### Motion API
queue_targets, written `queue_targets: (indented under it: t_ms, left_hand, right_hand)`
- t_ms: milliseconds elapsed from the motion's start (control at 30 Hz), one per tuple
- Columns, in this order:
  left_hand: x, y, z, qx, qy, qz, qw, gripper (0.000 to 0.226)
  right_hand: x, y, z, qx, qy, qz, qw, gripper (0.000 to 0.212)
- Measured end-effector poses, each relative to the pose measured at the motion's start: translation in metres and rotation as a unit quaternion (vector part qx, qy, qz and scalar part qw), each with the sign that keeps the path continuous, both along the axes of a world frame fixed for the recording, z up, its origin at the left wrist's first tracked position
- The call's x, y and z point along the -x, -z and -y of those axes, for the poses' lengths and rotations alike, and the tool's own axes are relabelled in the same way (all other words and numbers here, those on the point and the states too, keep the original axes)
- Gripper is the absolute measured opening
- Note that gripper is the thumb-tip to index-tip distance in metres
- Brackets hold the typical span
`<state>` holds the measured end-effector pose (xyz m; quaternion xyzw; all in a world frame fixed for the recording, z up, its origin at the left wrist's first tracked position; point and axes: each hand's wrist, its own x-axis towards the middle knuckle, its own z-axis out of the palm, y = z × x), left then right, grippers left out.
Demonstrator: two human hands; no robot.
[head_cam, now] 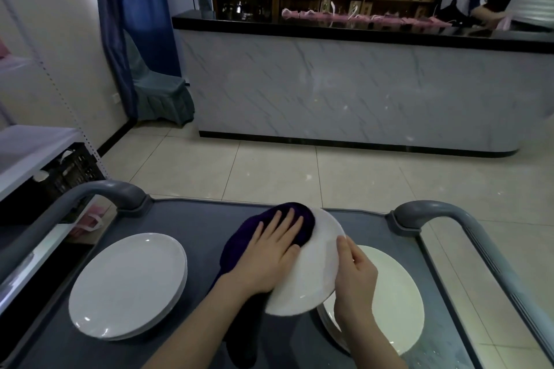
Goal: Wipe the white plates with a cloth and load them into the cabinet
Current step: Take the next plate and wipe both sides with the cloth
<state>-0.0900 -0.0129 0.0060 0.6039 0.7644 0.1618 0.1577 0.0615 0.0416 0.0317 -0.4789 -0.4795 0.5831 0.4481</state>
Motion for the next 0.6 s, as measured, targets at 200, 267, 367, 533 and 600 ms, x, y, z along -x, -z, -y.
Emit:
queue_targets:
  t_ms: [200, 267, 367, 533, 600]
  left_hand:
    - [-0.022, 0.007, 0.043, -0.005, 0.031, 0.033, 0.999, 0.048]
    - [-0.043, 0.006, 0.049, -0.014, 0.054, 0.038, 0.998, 0.047]
    - [-0.065, 0.004, 0.046, -0.023, 0.079, 0.041, 0.996, 0.047]
    - [-0.059, -0.002, 0.019, -0.037, 0.071, 0.051, 0.995, 0.051]
    - [-0.048, -0.005, 0.004, -0.031, 0.053, 0.017, 0.998, 0.055]
  right_hand:
    - [-0.006, -0.003, -0.021, -0.018, 0.055, -0.001, 0.998, 0.029]
    - [-0.005, 0.0, -0.021, -0.013, 0.078, -0.004, 0.997, 0.031]
    - [-0.002, 0.006, -0.017, -0.002, 0.081, -0.012, 0.997, 0.024]
    - [0.001, 0.003, -0.002, -0.042, 0.022, -0.006, 0.999, 0.032]
    - [0.002, 0.005, 0.006, -0.052, -0.008, 0.009, 0.999, 0.028]
